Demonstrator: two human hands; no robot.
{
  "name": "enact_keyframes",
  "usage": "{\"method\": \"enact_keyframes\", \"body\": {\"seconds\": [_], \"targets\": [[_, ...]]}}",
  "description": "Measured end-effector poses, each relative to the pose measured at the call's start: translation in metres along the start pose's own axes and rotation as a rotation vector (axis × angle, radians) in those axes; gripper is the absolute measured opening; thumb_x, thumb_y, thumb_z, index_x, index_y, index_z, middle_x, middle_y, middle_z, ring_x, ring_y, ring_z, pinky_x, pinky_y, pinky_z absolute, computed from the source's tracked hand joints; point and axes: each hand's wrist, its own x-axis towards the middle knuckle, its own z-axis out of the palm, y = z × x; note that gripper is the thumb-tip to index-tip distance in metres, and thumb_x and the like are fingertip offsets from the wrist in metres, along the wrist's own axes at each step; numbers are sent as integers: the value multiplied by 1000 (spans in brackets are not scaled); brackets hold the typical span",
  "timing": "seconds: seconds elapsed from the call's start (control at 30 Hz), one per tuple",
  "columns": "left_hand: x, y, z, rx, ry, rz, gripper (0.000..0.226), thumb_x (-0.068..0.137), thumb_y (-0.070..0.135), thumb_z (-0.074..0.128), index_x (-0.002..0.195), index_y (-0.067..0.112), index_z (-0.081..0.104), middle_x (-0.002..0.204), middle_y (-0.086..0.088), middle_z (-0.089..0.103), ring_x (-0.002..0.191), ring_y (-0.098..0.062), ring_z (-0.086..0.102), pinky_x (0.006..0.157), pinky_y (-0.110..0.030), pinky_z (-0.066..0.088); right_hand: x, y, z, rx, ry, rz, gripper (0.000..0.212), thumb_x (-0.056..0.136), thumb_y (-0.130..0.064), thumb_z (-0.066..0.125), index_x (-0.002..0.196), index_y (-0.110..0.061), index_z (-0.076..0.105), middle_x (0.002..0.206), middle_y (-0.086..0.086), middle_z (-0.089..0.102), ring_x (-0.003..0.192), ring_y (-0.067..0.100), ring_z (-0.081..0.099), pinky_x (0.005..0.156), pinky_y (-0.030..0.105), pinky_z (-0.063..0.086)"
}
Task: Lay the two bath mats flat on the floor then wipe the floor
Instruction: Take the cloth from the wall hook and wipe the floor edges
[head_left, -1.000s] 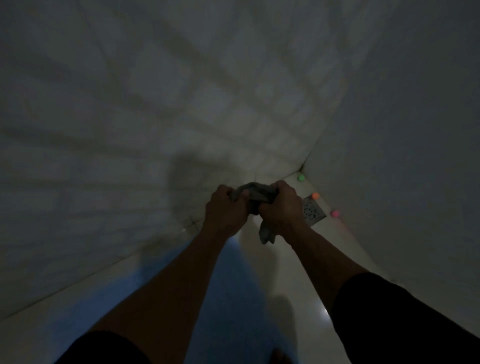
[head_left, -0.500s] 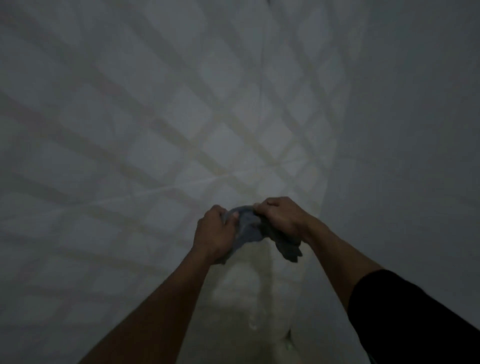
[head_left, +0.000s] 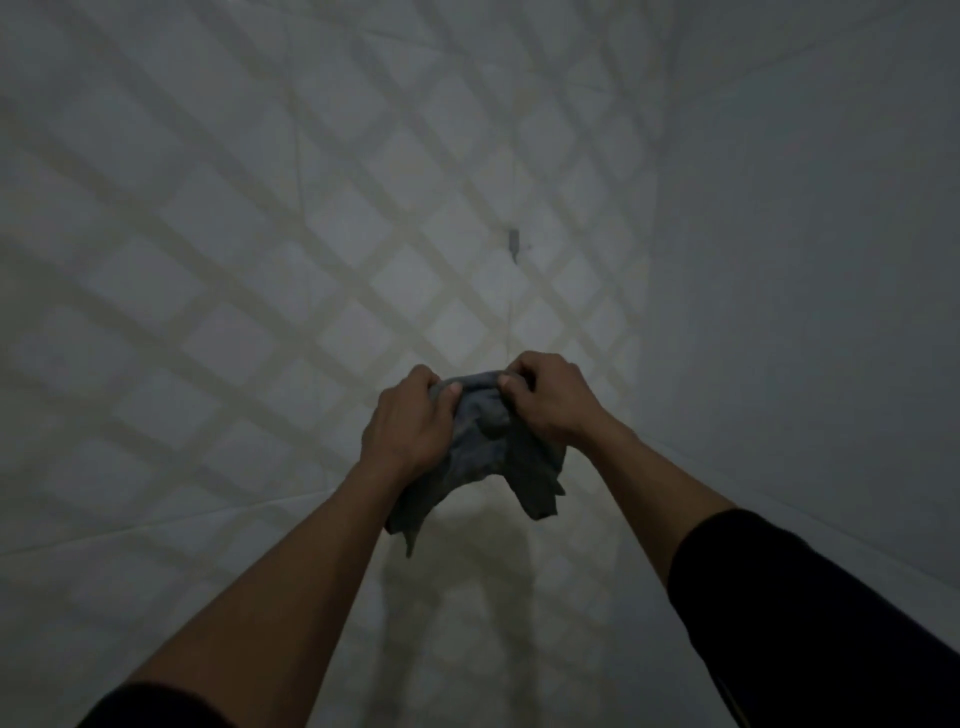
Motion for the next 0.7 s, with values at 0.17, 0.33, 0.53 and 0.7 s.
{"method": "enact_keyframes", "body": {"seconds": [0.17, 0.33, 0.53, 0.7], "targets": [[-15, 16, -26, 48, 38, 18, 31, 101, 48, 45, 93, 19, 51, 87, -7, 60, 80, -30, 57, 67, -36, 43, -21, -24, -22, -30, 39, -80, 18, 98, -37, 51, 91, -22, 59, 89, 0, 62, 78, 16, 57, 67, 30, 43], [-9, 48, -38, 87, 61, 74, 27, 101, 48, 46, 95, 22, 51, 90, -7, 62, 83, -32, 59, 69, -41, 51, -15, -22, -53, -33, 64, -120, 18, 96, -41, 53, 92, -25, 60, 96, 1, 65, 87, 21, 59, 78, 39, 52], [38, 83, -18, 101, 148, 104, 22, 100, 46, 49, 97, 25, 53, 92, -2, 60, 84, -27, 57, 67, -37, 45, 27, 2, -81, -23, 142, -203, 16, 97, -41, 52, 94, -27, 58, 94, -3, 62, 85, 18, 59, 77, 39, 52], [85, 90, 29, 92, 164, 112, 18, 99, 46, 52, 102, 29, 52, 90, -1, 63, 83, -25, 59, 66, -36, 47, 74, 53, -96, 27, 132, -263, 17, 95, -40, 58, 104, -32, 46, 80, -3, 63, 74, 17, 60, 70, 39, 54]]}}
